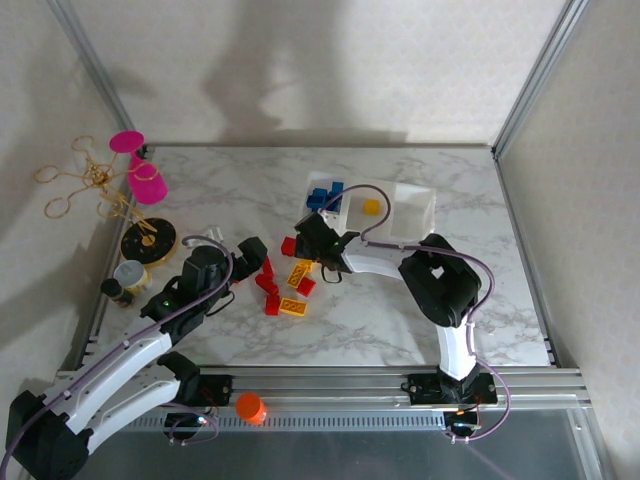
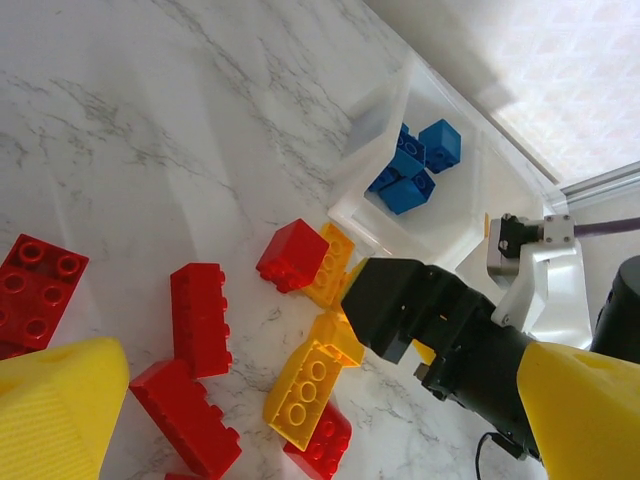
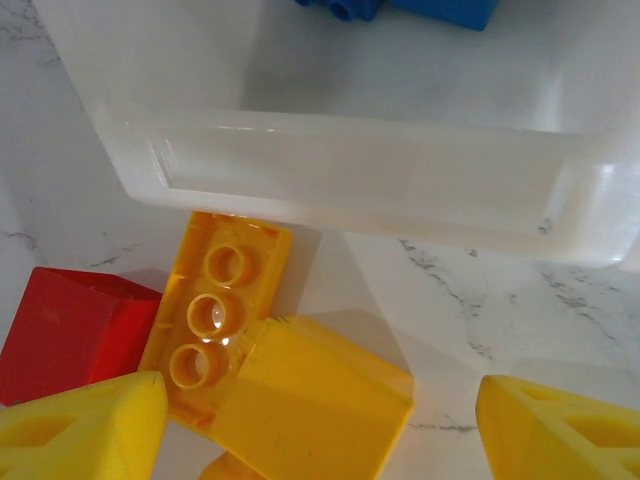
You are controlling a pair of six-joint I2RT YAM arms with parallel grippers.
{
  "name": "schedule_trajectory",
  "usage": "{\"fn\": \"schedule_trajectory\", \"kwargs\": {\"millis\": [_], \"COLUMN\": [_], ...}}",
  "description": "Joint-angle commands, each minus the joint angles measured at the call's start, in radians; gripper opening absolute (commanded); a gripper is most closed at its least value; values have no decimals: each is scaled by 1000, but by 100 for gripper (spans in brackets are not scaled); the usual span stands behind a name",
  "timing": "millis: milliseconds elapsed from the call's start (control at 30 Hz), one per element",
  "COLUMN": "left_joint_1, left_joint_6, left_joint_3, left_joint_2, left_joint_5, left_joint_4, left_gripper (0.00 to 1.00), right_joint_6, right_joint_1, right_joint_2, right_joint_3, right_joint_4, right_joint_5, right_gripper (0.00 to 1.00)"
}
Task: Sort the legos into containers by color
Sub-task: Pick up the lego from the center of the table.
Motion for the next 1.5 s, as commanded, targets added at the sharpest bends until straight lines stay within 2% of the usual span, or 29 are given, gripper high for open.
{"fn": "schedule_trajectory", "kwargs": {"millis": [0,333,567,900,1300,1467], "left_joint_1": [-6,-6,-6,-6,-11,-15], "left_joint_6": [-8,2,-8,0,20,24], "left_joint_3": [-13,-14,-23,-7,45,59], "left_joint_2": [-13,6,5,-19,39,83], "left_joint_5": [-24,-10,1,-11,57,81], "left_joint_4": [-15,0,15,-24,15,59], "left_gripper": [100,100,100,100,100,100], "right_joint_6": [23,22,15,-17,-58,-122], "right_joint_1": [8,9,8,9,13,-77], "right_joint_2": [34,-30,-36,-49,-303,-365], "right_joint_3": [31,-65,-76,-47,-146,-127], "right_joint_4": [10,4,6,-16,-51,-76], "right_joint_5": [35,87,87,107,97,65], "right_gripper": [79,66,66,43,39,39]}}
